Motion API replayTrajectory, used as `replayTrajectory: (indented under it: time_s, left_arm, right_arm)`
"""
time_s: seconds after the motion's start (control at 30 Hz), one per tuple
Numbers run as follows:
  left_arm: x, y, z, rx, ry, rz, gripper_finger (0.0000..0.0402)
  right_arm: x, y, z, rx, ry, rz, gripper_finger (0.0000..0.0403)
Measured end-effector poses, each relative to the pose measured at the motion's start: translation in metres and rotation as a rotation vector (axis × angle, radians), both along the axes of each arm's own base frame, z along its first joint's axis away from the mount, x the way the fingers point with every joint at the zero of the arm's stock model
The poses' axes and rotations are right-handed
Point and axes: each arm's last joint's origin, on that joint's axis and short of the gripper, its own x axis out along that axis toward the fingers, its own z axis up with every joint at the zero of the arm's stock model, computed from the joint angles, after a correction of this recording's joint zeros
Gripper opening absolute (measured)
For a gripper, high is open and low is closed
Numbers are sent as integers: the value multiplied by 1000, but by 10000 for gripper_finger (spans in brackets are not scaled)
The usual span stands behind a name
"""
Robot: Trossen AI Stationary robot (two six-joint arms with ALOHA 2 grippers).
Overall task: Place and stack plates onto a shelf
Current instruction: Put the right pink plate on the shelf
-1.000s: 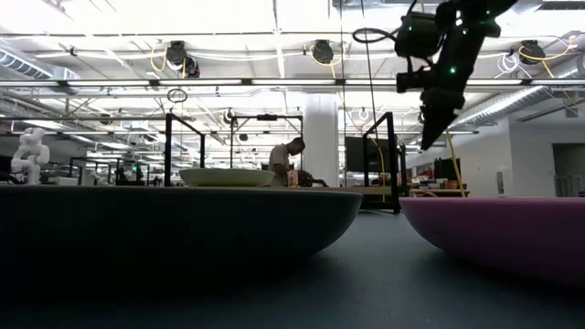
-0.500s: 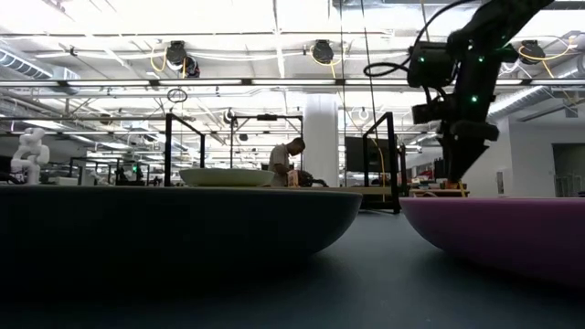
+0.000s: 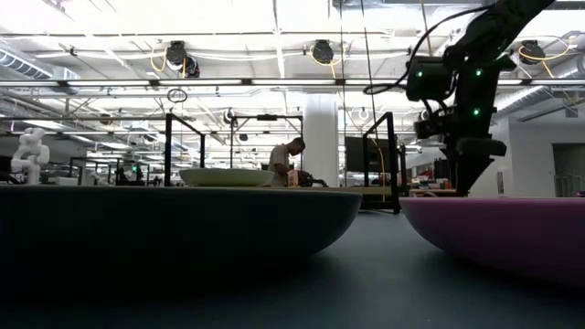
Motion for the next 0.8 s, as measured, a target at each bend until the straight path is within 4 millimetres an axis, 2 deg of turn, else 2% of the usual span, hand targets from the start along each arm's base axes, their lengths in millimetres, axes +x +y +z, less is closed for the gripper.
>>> replayTrajectory:
  time_s: [0.27,0.53,0.8]
  left_arm:
    - [0,-2,0,-21,-5,4,10]
    - [0,-3,0,-25,-2,4,10]
    - [0,-3,-1,-44,-8,17,10]
  right_arm:
    - [6,-5,-17,14,75,-15,180]
    - [10,-7,-26,17,85,-19,160]
    - [13,-10,-27,-26,85,-26,109]
